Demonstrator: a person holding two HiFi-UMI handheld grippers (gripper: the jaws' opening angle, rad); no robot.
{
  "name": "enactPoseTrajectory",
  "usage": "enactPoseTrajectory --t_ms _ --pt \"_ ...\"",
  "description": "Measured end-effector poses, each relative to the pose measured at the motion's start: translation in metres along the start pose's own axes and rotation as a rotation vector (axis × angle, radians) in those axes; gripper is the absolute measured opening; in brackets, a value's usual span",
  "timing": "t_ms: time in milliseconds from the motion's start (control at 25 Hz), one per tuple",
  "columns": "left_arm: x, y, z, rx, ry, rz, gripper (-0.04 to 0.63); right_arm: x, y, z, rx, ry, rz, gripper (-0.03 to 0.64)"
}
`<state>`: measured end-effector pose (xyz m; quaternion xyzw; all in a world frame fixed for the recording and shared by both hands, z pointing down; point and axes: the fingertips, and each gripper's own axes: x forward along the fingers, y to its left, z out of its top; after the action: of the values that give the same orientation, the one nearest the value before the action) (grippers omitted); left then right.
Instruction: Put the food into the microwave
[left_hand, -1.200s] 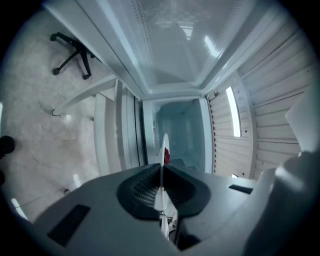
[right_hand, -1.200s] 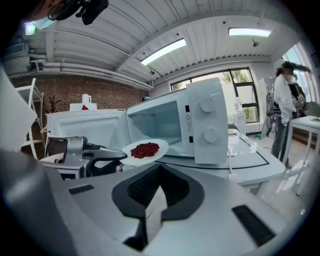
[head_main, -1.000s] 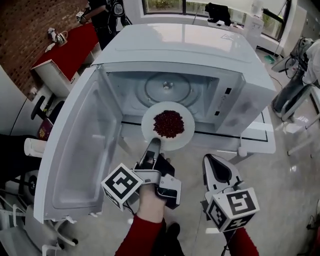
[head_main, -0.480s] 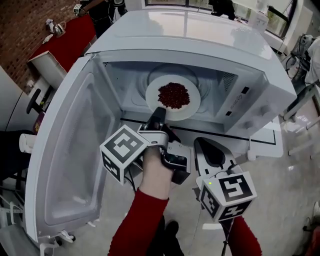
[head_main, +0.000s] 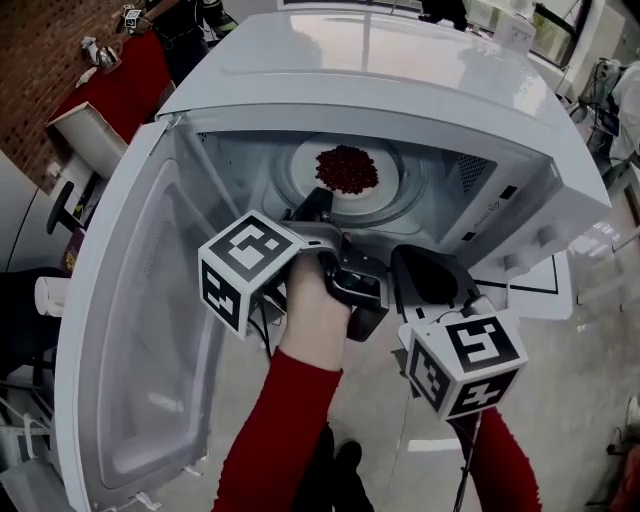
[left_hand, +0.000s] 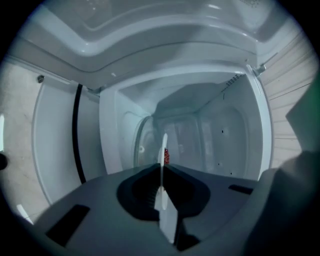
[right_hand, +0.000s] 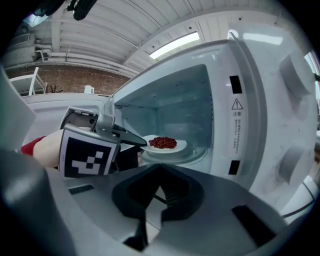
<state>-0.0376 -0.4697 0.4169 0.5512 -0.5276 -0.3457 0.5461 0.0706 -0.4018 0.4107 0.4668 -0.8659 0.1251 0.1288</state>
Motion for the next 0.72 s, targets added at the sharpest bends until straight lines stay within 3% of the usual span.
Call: enactPoseTrajectory --t_ms 720 --pt "0.039 -0.017 0.009 0.207 0.049 0.172 0.021 0.019 -0.015 0.029 -0.042 0.015 -0.031 0.014"
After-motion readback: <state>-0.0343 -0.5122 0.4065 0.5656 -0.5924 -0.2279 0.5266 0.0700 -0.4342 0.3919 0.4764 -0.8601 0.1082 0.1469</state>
